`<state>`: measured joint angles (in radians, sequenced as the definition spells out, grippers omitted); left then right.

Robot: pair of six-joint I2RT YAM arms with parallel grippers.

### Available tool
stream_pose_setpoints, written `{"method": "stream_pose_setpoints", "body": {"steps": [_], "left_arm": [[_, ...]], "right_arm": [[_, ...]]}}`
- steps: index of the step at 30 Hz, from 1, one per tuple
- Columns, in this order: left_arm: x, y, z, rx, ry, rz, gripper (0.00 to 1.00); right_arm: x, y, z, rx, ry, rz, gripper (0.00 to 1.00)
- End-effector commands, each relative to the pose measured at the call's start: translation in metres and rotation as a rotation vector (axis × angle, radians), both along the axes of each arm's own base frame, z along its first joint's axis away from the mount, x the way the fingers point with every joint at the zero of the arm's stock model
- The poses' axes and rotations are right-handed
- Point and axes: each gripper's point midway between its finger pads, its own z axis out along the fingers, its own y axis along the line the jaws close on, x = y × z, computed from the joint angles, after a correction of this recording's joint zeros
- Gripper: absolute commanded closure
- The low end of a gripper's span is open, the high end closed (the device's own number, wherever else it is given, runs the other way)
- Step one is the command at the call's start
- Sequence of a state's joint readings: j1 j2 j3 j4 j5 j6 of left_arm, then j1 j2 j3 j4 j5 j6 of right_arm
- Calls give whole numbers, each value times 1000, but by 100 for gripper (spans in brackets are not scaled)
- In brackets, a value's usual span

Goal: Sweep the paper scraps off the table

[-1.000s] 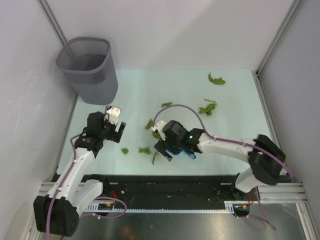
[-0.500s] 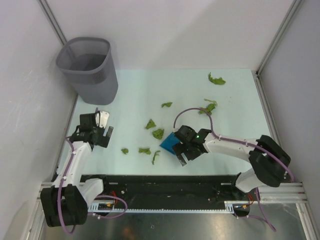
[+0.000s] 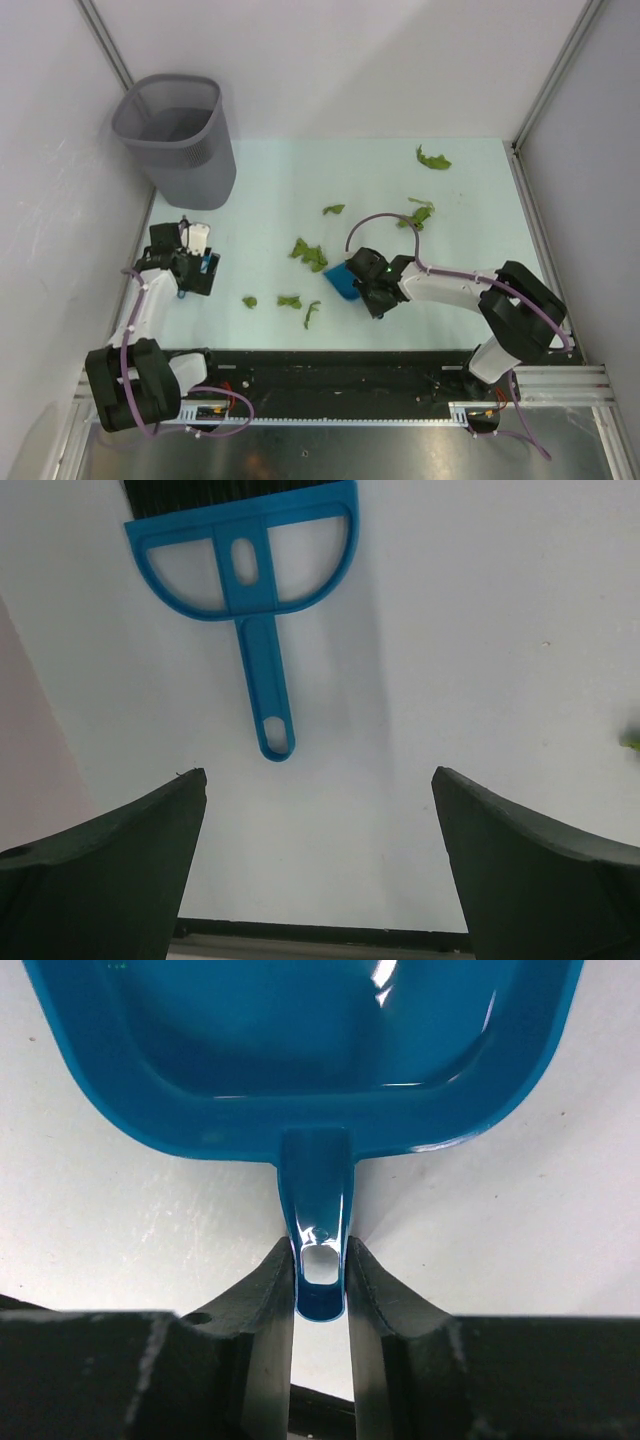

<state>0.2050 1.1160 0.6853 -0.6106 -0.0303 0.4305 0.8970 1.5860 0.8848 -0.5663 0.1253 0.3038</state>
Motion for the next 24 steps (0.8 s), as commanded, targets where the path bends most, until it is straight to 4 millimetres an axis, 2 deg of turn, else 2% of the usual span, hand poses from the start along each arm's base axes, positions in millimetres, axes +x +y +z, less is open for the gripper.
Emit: {"method": "stream_pose_setpoints", "body": {"steps": [1,3,7,12,13,19,20,22,23,24], "left_arm": [[10,-6,0,-44,1,-57,0],[11,-1,-11,-41,57,-42,0],[14,7,-19,-63,96,-3,0],[16,13,-27,-95,113,14,1],[15,14,-34,-99,139,15,2],[18,10,-55,-139,200,19,19],[15,9,-61,-150,220,18,28],[13,5,-67,-170,237,11,38],[11,2,-71,-184,249,6,49],[10,2,-72,-187,251,0,54]], "right_arm": [[6,-14,-4,-49,-46,-18,83],[8,-13,3,-32,-63,-25,88],[10,-12,14,4,-71,-26,100],[13,-13,30,37,-93,-32,100],[15,-12,34,42,-104,-32,100],[21,-16,45,30,-127,-33,100],[20,-16,44,30,-122,-33,100],[21,-19,41,25,-111,-48,100],[21,-20,39,16,-104,-52,100],[22,-20,36,7,-105,-62,100]]}}
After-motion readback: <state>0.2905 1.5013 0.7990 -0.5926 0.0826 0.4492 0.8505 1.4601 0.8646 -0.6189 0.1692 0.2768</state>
